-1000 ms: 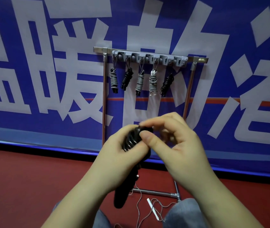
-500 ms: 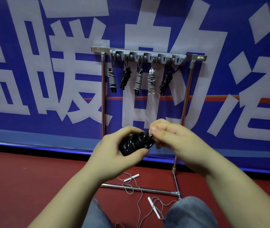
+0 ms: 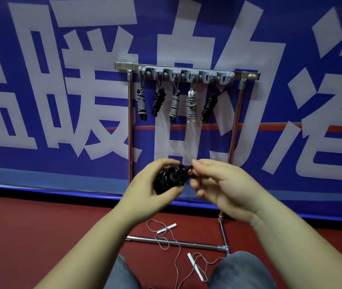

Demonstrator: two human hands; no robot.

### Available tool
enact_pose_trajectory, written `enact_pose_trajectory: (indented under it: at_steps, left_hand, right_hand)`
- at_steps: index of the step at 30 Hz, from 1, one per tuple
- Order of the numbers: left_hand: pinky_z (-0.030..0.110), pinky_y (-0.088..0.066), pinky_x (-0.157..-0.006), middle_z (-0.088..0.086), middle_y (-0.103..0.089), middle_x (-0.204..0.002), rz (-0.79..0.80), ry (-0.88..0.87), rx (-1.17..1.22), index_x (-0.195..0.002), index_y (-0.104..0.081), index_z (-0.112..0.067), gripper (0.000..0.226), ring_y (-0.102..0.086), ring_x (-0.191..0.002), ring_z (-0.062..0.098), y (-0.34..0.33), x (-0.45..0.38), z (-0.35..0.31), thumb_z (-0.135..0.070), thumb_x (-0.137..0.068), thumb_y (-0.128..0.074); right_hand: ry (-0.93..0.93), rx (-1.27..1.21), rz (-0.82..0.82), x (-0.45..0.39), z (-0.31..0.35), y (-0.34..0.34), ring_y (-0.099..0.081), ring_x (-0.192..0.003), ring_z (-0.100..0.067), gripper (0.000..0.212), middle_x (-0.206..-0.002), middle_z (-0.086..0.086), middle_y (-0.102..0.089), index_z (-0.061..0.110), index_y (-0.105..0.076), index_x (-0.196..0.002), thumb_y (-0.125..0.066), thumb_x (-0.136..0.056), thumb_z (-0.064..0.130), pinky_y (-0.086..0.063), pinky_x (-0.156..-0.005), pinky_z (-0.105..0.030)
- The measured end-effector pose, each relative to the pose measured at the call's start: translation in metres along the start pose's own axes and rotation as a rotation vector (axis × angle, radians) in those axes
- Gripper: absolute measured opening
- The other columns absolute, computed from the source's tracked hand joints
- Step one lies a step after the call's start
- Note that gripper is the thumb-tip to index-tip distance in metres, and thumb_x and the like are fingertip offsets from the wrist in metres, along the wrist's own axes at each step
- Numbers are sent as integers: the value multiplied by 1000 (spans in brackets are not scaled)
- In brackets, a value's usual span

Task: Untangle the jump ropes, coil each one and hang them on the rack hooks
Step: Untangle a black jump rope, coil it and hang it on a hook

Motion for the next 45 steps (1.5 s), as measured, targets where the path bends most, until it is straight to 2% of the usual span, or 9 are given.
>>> enact_pose_trajectory:
  at_steps: [4, 8, 17, 22, 26, 30, 39, 42, 45]
  left_hand:
    - [12, -40, -90, -20, -63, -101, -83, 29, 47, -101, -60, -34, 34, -56, -103, -4, -9, -10, -7, -49, -71, -66]
    - [24, -49, -84, -11, -68, -82, -28, 103, 59, -78, -63, -24, 9, -62, -84, 1, -20, -30, -12, -29, -82, -70]
    - [47, -52, -87, -3, -73, -83, 97, 217, 150, -80, -66, -26, 16, -69, -86, 15, -41, -79, -4, -36, -74, -76]
    - [42, -53, -87, 4, -73, -84, 168, 201, 170, -86, -66, -14, 12, -69, -86, 19, -60, -105, -8, -19, -79, -75]
    - [36, -54, -84, -3, -72, -84, 235, 100, 112, -87, -66, -22, 7, -69, -83, 12, -69, -136, -10, -19, -83, -70]
    - [30, -53, -80, -7, -69, -86, 258, 41, 74, -83, -62, -31, 13, -66, -83, 7, -74, -170, 1, -20, -86, -66]
    - [22, -43, -61, 0, -63, -72, 76, 137, 221, -78, -59, -21, 12, -53, -63, 8, -84, -280, 14, -20, -90, -60]
    - [21, -46, -64, -2, -64, -73, 78, 145, 226, -82, -62, -16, 8, -55, -65, 6, -91, -324, 13, -18, -89, -60]
    - [33, -50, -67, 6, -66, -77, 72, 142, 232, -82, -61, -11, 13, -58, -68, 14, -105, -366, 13, -23, -88, -62]
  right_hand:
    - [-45, -4, -70, -17, -5, 12, -44, -52, -7, 26, -61, 4, -54, 10, -56, -69, -52, -92, 20, -38, -50, -17]
    - [-71, -46, -97, -28, -11, 22, -35, -47, -4, 26, -55, 5, -48, 10, -56, -71, -51, -94, 22, -32, -45, -15]
    - [12, -76, -142, -47, -1, 47, -32, -44, -2, 15, -63, 4, -49, 8, -59, -89, -47, -95, 13, -33, -43, -14]
    - [51, -151, -167, -59, 7, 72, -26, -40, -2, 16, -56, 6, -55, 7, -53, -81, -44, -95, 9, -27, -42, -13]
    - [54, -250, -139, -73, 18, 93, -25, -41, -3, 6, -58, 3, -39, 7, -47, -82, -49, -86, 12, -28, -42, -15]
    - [51, -307, -114, -97, 30, 109, -28, -43, -5, 18, -58, 3, -39, 5, -52, -87, -55, -74, 17, -29, -45, -17]
    - [187, 116, -116, -188, 90, 145, -48, -51, -1, 23, -70, 12, -65, 12, -61, -109, -47, -93, 3, -41, -54, -15]
    - [285, 240, -249, -217, 111, 162, -65, -73, 1, 16, -85, 6, -71, 17, -65, -99, -57, -89, 6, -49, -65, -11]
    - [342, 328, -419, -246, 129, 193, -63, -85, -5, 10, -94, 0, -69, 16, -66, -96, -62, -87, 13, -48, -68, -9]
Point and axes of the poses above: each hand's wrist, its own x-axis away from the middle knuckle, its own y-axis out of the back of the hand, z = x × y, the point moved 3 cm from there along -x, towards the middle knuckle
